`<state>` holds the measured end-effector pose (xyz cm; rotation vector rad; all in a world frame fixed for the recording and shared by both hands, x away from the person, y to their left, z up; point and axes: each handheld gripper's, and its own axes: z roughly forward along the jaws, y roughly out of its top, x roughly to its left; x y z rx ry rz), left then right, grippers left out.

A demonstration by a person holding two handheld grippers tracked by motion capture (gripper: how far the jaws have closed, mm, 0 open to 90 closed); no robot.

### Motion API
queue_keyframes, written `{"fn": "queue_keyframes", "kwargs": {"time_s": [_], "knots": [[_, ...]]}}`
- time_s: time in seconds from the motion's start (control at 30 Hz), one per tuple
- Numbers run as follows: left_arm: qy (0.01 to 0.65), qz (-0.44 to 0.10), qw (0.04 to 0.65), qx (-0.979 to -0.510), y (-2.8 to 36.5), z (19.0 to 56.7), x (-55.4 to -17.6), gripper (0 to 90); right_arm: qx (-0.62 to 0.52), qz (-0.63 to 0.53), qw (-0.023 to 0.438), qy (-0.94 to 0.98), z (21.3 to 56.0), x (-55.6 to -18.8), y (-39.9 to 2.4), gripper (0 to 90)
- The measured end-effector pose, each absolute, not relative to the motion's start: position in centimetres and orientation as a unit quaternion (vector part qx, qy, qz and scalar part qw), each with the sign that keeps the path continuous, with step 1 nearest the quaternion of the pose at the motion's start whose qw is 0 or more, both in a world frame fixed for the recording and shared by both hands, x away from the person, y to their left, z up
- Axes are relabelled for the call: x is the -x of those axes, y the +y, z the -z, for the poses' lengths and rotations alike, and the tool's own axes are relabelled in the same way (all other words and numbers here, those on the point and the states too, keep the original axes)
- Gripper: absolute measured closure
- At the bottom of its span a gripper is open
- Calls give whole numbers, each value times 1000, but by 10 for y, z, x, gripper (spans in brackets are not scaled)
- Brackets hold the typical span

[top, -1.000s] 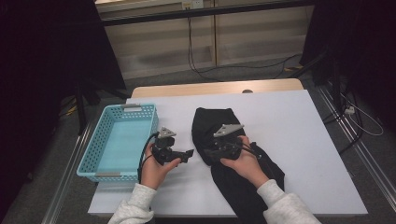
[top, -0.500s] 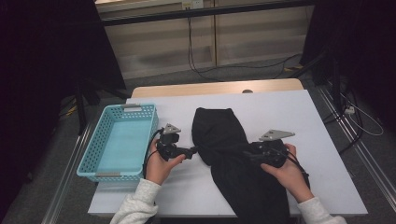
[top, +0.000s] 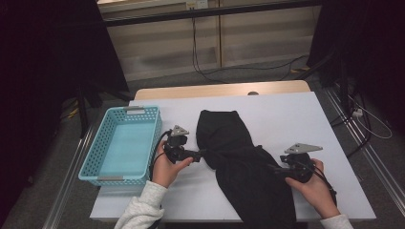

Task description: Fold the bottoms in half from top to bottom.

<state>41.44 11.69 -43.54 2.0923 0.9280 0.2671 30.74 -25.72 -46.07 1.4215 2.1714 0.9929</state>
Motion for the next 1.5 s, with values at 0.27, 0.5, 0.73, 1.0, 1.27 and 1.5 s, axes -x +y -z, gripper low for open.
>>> {"fn": "queue_keyframes", "kwargs": {"time_s": [0.27, 0.5, 0.73, 1.0, 1.27, 1.5], "knots": [[364, -104, 406, -832, 114, 436, -415, 85, -517, -349, 178, 761, 463, -298, -261, 521], [368, -109, 410, -828, 115, 435, -416, 85, -505, -362, 164, 766, 464, -288, -256, 793], [370, -107, 409, -827, 115, 435, -417, 85, -502, -375, 148, 765, 464, -290, -260, 885], [379, -108, 415, -820, 115, 434, -420, 84, -519, -377, 151, 752, 460, -292, -285, 884], [379, -104, 411, -823, 111, 434, -424, 83, -548, -363, 162, 736, 461, -294, -313, 884], [394, -110, 413, -814, 101, 435, -440, 89, -550, -359, 164, 736, 462, -294, -312, 882]]}}
